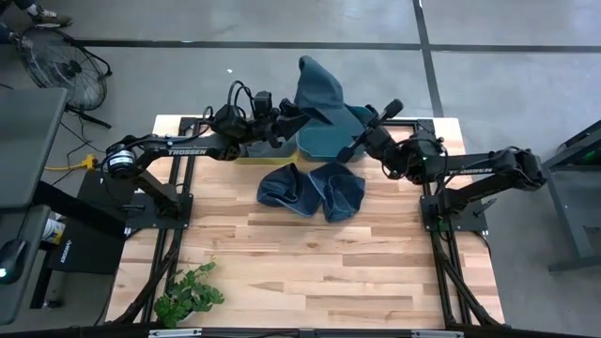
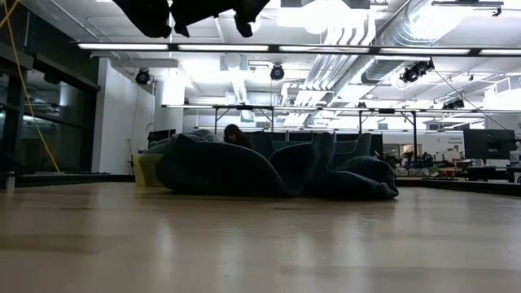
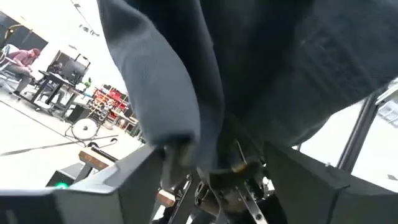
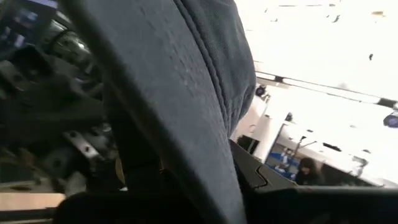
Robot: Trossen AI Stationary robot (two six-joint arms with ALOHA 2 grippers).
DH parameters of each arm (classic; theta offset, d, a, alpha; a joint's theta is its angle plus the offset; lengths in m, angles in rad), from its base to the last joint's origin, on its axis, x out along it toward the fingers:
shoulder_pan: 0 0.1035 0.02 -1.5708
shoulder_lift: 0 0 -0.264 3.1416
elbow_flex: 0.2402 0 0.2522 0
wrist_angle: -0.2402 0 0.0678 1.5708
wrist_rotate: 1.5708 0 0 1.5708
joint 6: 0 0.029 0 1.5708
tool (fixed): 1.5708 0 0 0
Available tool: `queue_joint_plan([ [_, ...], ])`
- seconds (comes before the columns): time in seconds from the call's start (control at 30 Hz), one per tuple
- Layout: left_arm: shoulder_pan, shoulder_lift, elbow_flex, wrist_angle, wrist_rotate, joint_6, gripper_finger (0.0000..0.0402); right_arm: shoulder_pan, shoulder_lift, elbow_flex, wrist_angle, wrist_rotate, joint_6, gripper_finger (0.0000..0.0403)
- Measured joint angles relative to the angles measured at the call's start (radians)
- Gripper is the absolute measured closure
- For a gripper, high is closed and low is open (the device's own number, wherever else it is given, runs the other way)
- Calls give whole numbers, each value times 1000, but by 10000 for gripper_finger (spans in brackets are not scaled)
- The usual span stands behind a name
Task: Pick & Place hat
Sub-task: Put the bottom left blue cap into the blue bin
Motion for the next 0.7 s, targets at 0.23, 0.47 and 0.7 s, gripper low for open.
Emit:
queue_joint_plan([
  [0.23,3,-2,0,-50,55,-40,92,-46,-75,0,-94,66,-160,402],
  [0.47,99,-6,1,-80,261,-242,94,-107,-169,0,-436,63,-173,402],
  [0.7,160,-6,1,-197,338,-315,94,-152,-192,0,-673,-4,-221,402],
])
